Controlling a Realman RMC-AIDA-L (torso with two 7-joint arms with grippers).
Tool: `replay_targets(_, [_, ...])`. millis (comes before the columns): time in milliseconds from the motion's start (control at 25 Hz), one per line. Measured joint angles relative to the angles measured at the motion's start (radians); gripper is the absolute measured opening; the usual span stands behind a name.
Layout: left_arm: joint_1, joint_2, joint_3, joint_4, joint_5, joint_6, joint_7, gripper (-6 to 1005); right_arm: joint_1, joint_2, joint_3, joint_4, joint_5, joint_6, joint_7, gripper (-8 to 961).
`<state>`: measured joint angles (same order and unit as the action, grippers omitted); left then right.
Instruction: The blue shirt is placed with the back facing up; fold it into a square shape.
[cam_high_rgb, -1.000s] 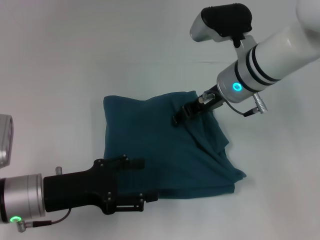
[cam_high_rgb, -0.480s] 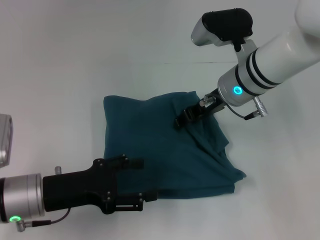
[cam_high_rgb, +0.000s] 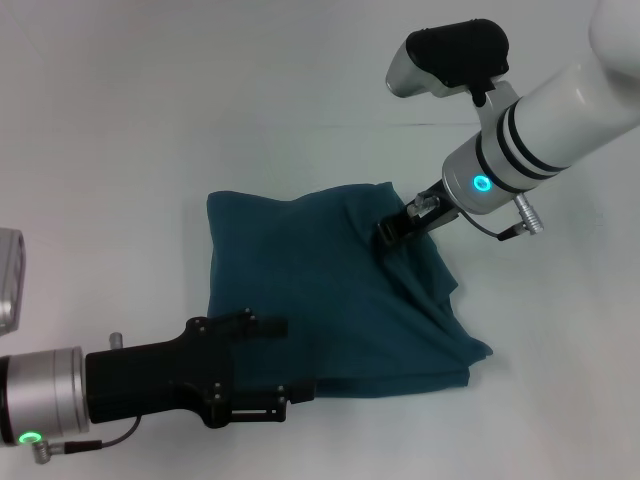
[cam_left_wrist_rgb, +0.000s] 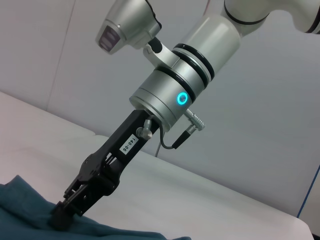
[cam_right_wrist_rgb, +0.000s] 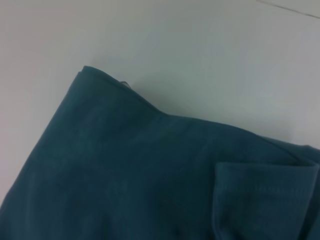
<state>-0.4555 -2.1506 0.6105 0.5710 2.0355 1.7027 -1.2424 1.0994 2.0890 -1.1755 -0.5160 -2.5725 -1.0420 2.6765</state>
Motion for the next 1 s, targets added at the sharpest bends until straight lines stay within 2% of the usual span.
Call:
replay_targets(320, [0.0,0.0,0.0,0.0,0.0,0.0,0.0,904,-0.007,0.001,0.001,-0.01,0.002,-0.008,-0.008,178])
replay_targets(560, [0.0,0.0,-0.001,0.0,0.0,0.0,0.0,904,-0.029,0.002,0.009,-0.039,0.013,-0.008,-0.012,17])
replay_targets(680, [-0.002,0.0,-0.001,-0.001,-0.004,0.0,0.0,904,-0.077,0.001,0.009,-0.1,0.045,-0.022,-0.015,18])
replay_targets(1000, [-0.009,-0.001,-0.002,-0.003,-0.015,0.001,-0.004,904,-0.262,-0.012,0.013,-0.23,0.16,-0.038,-0.04,18])
